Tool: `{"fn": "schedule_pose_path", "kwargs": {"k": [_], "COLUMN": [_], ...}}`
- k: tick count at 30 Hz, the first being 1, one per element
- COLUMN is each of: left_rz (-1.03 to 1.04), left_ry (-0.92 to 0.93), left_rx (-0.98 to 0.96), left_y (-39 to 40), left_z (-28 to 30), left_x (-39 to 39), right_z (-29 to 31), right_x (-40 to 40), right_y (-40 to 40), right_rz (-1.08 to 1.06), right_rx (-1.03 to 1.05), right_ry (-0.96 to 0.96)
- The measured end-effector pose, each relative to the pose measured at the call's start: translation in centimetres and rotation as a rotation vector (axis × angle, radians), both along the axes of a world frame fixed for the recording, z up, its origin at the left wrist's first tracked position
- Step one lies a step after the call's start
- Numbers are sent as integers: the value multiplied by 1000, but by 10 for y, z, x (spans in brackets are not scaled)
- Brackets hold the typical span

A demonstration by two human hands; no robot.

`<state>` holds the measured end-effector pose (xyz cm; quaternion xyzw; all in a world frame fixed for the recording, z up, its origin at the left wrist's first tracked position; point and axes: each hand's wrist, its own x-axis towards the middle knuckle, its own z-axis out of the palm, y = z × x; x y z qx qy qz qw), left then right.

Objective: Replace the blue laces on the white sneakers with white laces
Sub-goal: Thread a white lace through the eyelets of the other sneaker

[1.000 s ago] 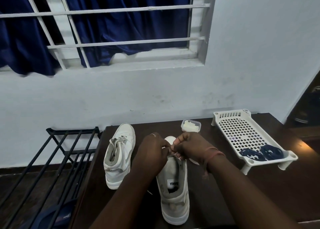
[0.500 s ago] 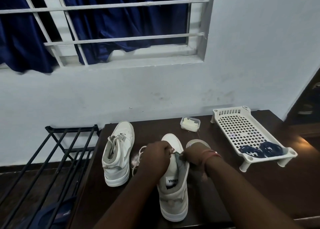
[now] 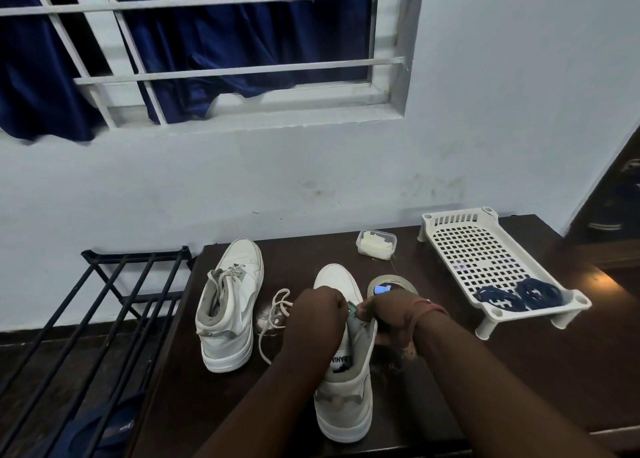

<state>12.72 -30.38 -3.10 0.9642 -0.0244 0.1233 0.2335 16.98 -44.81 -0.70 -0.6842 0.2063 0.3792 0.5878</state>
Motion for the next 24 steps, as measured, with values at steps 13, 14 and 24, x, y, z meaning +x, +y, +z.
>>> {"fn": "schedule_pose_path", "kwargs": {"k": [13,14,24], "left_rz": [6,2,13], "left_ry": [86,74,65], "left_rx": [-185,-200,108], "left_y": [-1,-2,1], "left_z": [-5,-6,1], "left_x": [1,0,-2], "right_z": [-2,-4,-2], "right_x": [12,9,0], "right_y": [-10,-9,2], "right_rz": [323,298,109], "right_rx": [-286,-283,-193], "right_ry": [-366,-372,-299]}}
